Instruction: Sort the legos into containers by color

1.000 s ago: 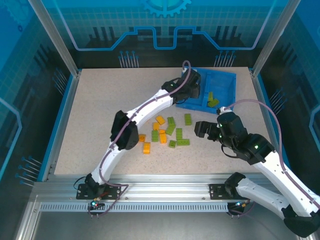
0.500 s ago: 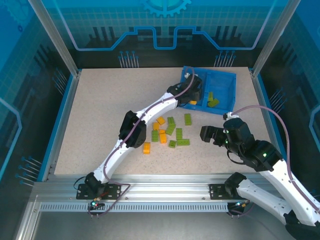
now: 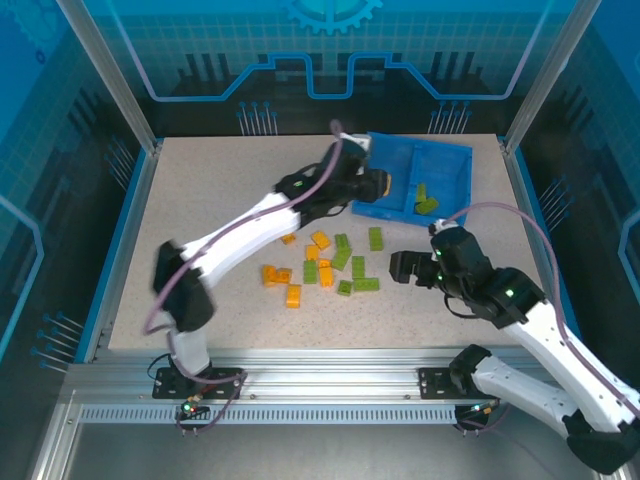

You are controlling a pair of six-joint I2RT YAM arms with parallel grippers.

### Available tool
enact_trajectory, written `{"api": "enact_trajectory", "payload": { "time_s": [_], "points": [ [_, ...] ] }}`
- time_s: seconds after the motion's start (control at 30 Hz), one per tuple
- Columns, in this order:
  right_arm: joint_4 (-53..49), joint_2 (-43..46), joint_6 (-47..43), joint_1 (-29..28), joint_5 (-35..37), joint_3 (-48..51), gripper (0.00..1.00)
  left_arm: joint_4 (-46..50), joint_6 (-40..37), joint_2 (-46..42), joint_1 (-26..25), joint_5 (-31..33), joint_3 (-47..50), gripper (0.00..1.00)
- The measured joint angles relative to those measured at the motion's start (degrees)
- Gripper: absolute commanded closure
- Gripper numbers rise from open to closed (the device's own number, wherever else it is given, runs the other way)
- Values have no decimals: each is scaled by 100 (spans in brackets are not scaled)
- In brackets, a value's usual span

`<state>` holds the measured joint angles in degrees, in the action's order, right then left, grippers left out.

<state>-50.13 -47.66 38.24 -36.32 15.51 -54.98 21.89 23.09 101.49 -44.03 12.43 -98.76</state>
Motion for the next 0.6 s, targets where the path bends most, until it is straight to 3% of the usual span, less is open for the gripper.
{"api": "enact_trajectory", "payload": {
  "time_s": [0.23,0.37,0.6],
  "points": [
    [555,-1893,-417,136,-391,-271,4,-247,-992,-3316,-87,-538,2621,41],
    [1010,-3128,-673,315,-376,-518,11,173,-2048,-4524,-94,-973,3600,40],
    [1770,-4822,-999,776,-229,-1012,22,656,-4052,-5899,-98,-1373,4927,27]
  ]
}}
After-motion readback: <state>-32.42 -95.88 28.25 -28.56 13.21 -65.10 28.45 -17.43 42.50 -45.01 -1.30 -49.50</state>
